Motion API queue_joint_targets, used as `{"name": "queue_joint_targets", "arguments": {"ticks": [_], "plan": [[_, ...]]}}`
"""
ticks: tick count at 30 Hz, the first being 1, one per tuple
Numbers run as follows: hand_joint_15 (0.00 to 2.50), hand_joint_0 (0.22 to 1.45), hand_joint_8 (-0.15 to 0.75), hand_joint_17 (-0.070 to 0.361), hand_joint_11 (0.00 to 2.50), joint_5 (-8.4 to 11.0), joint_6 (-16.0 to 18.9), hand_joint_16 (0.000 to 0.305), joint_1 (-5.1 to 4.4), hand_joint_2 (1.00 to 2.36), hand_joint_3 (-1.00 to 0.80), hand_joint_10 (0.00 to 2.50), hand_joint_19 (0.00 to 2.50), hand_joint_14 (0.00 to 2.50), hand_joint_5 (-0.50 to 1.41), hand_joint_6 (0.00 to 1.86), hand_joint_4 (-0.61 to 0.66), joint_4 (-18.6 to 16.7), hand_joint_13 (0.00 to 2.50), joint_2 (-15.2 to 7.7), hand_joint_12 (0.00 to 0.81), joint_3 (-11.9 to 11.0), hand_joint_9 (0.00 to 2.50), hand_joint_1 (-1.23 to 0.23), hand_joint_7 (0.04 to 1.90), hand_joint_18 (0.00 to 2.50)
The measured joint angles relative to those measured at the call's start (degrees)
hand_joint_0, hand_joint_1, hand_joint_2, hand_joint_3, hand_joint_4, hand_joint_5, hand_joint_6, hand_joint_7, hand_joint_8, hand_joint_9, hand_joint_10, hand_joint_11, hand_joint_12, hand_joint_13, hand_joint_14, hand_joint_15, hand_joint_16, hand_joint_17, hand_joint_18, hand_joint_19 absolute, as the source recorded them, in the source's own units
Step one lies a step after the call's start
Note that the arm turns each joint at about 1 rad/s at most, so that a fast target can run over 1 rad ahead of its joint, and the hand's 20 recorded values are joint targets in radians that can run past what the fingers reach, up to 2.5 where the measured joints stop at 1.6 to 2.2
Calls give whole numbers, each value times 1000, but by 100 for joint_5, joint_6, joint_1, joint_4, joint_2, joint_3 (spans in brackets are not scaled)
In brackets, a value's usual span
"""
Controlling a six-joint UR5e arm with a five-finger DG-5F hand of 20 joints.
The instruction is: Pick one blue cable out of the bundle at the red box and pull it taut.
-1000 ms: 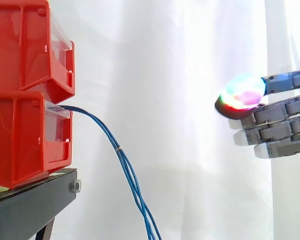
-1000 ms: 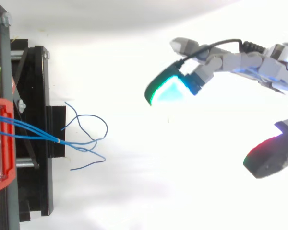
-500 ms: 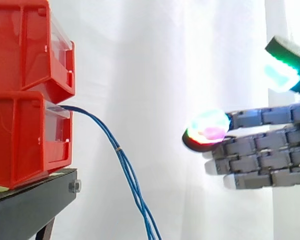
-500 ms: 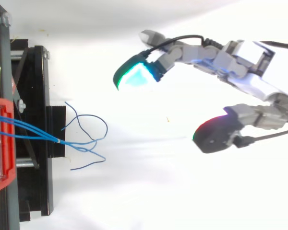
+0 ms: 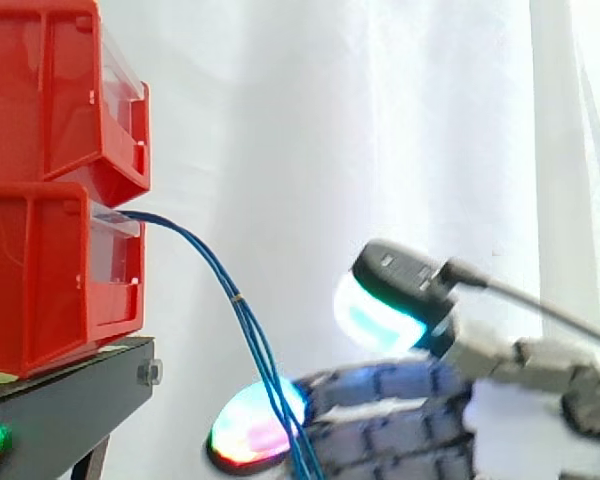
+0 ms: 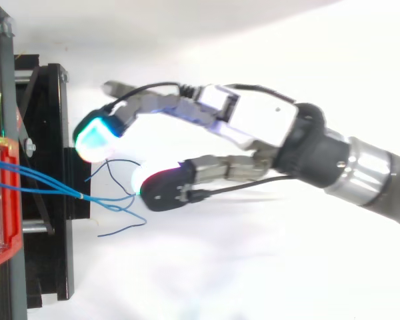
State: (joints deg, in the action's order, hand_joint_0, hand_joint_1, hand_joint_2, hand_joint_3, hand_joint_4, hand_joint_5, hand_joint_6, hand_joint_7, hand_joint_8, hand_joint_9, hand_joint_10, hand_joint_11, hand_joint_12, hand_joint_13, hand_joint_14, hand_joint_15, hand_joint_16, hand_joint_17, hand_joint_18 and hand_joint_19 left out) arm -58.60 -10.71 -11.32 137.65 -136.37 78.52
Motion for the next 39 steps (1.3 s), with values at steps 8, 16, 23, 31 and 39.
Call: {"name": "queue_joint_targets", "arguments": {"ticks": [8, 16, 23, 31, 39], "plan": [[149, 493, 260, 142, 0, -117, -180, 63, 2, 1000, -500, 0, 175, 3, -210, 502, 276, 110, 0, -328, 398, -532, 40, -544, 847, 0], [151, 504, 258, 138, 0, -15, -529, 61, -66, 1000, -500, 0, 172, 3, -188, 503, 305, -26, 0, -337, 393, -635, 53, -552, 944, 0], [151, 531, 253, 133, 0, -11, -636, 59, -79, 1000, -500, 0, 172, 3, -163, 501, 295, -30, 0, -338, 385, -794, 66, -571, 1081, 0], [145, 562, 249, 128, 0, -20, -734, 57, -96, 1002, -480, 1, 174, 3, -154, 552, 244, -62, 0, -338, 377, -836, 79, -603, 1097, 0], [146, 582, 251, 126, 0, -28, -731, 56, -101, 1007, -411, 0, 163, 4, -171, 655, 212, -71, 9, -338, 374, -838, 98, -620, 945, 18]]}}
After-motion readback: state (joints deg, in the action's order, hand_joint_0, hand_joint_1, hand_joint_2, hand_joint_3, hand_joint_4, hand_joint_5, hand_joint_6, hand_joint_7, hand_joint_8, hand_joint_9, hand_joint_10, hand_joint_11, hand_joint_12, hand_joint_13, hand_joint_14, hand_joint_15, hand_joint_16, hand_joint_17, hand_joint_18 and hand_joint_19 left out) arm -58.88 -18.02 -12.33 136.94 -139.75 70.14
